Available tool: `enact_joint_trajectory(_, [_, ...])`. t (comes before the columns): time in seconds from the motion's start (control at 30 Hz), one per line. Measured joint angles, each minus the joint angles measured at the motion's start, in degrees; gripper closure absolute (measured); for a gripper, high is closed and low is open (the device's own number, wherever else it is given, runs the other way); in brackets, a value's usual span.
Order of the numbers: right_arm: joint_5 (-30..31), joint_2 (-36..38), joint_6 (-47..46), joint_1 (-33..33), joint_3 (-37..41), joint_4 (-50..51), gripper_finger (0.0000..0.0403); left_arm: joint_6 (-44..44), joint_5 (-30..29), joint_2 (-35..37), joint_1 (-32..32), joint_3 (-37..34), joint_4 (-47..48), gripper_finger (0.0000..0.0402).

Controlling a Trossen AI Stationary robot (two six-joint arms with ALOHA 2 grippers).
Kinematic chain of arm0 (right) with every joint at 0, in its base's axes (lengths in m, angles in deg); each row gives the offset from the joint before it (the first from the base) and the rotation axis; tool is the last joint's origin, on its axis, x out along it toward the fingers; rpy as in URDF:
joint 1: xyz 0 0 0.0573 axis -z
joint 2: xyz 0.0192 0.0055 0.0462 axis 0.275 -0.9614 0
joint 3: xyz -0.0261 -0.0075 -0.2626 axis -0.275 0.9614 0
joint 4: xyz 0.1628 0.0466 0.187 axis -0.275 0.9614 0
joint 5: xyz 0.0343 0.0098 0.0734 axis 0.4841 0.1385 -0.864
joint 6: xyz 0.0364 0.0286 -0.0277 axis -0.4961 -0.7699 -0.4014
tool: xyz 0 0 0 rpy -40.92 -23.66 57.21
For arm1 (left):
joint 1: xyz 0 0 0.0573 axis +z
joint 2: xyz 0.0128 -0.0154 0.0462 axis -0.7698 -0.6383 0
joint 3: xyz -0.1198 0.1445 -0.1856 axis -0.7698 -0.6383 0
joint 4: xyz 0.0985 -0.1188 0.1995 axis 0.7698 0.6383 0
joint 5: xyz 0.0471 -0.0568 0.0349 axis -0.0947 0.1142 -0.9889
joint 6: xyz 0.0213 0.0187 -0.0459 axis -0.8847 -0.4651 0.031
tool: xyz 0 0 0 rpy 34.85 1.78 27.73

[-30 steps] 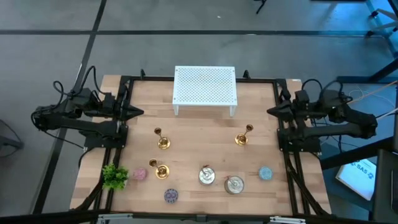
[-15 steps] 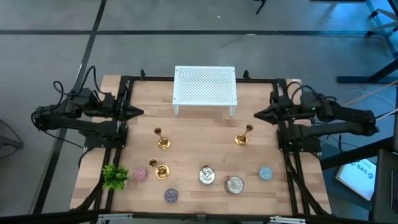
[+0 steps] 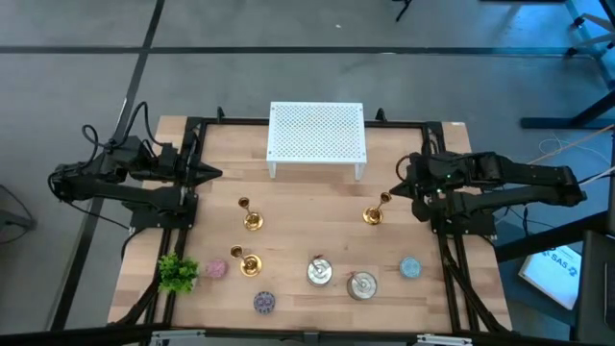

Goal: Pick & Place candle stick holders
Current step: Put the top right gold candle holder on the shelf

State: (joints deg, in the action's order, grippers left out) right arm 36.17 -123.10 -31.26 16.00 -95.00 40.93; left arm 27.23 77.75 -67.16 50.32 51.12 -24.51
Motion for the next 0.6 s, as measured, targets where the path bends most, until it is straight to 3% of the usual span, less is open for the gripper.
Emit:
enact_joint_trajectory(0.13, [1.01, 0.0, -2.97, 0.0, 0.0, -2.12, 0.0396, 0.0, -0.02, 0.0, 0.0, 0.0, -0.01, 0.039])
enact_joint_trajectory(0.27, [-3.09, 0.0, -5.45, -0.03, 0.0, -2.36, 0.0374, 0.0, 0.0, -0.01, 0.0, 0.0, 0.0, 0.0389])
enact_joint_trajectory(0.6, [-4.82, 0.0, -6.24, -0.04, 0.0, -11.49, 0.0238, 0.0, 0.0, 0.0, 0.0, 0.0, 0.0, 0.0392])
